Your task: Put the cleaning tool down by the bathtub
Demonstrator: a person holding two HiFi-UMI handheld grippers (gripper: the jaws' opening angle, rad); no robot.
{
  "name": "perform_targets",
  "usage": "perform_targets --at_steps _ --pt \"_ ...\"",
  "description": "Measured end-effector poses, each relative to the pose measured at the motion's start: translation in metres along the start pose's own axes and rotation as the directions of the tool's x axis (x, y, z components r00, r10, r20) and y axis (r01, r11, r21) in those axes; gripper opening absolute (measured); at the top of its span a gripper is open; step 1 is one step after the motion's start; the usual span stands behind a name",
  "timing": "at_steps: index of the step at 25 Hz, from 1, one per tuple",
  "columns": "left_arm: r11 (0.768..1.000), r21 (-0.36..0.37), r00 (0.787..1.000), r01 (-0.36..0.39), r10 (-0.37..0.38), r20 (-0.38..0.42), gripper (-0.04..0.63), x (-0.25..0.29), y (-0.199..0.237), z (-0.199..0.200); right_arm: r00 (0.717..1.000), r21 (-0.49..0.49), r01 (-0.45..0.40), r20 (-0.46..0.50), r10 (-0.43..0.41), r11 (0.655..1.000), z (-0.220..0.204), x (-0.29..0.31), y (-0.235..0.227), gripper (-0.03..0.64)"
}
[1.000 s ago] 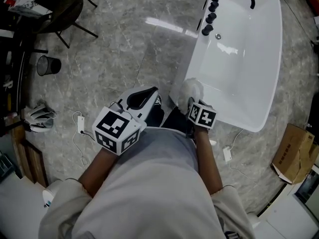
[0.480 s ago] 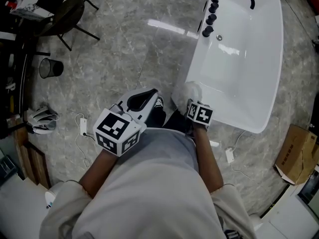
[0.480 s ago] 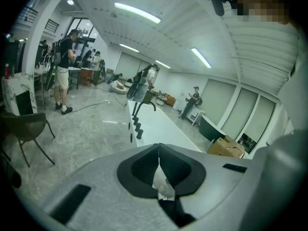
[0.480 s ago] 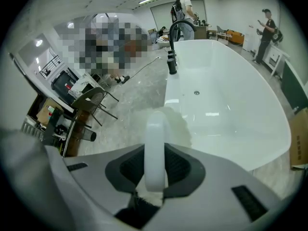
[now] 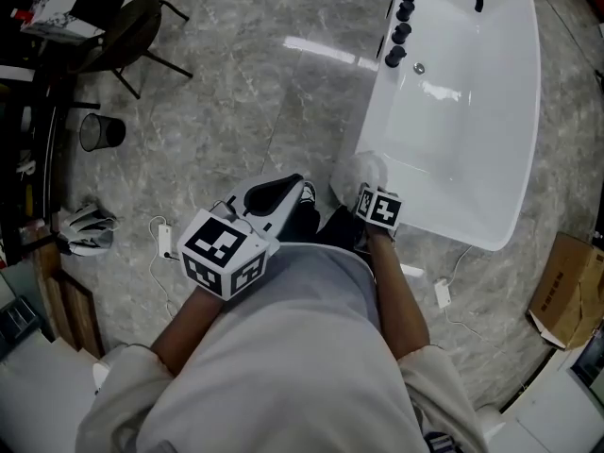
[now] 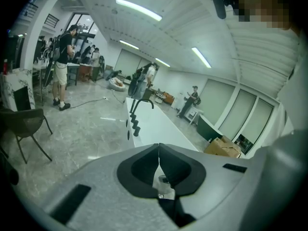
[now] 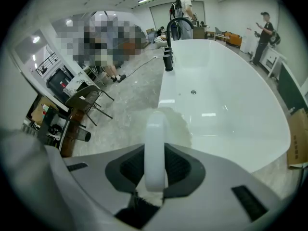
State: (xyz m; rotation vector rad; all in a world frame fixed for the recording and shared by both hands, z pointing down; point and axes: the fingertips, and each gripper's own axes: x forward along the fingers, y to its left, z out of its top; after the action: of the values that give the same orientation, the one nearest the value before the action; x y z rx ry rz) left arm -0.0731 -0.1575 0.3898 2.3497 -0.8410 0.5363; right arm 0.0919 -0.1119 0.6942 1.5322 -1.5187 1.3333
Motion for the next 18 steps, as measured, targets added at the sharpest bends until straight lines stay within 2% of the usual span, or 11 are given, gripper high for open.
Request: perform_targets --at_steps 6,11,18 --pt "1.000 0.003 1.000 -0.007 0.007 -0.015 0.008 -0.002 -0.001 -0.003 1.000 0.017 0.000 0.002 0.000 1.000 0.001 0.012 -0.002 0.072" --pt "0.996 0.076 0.999 -0.044 0.046 -0.028 0.008 0.000 -0.005 -0.003 1.000 0.023 0.002 0.008 -0.002 1.000 0.001 0.019 -0.005 0.072" --pt "0.997 0.061 0.998 -0.048 0.051 -0.046 0.008 -0.001 -0.007 -0.011 1.000 0.016 -0.011 0.011 0.010 1.000 -0.002 0.031 -0.006 0.072"
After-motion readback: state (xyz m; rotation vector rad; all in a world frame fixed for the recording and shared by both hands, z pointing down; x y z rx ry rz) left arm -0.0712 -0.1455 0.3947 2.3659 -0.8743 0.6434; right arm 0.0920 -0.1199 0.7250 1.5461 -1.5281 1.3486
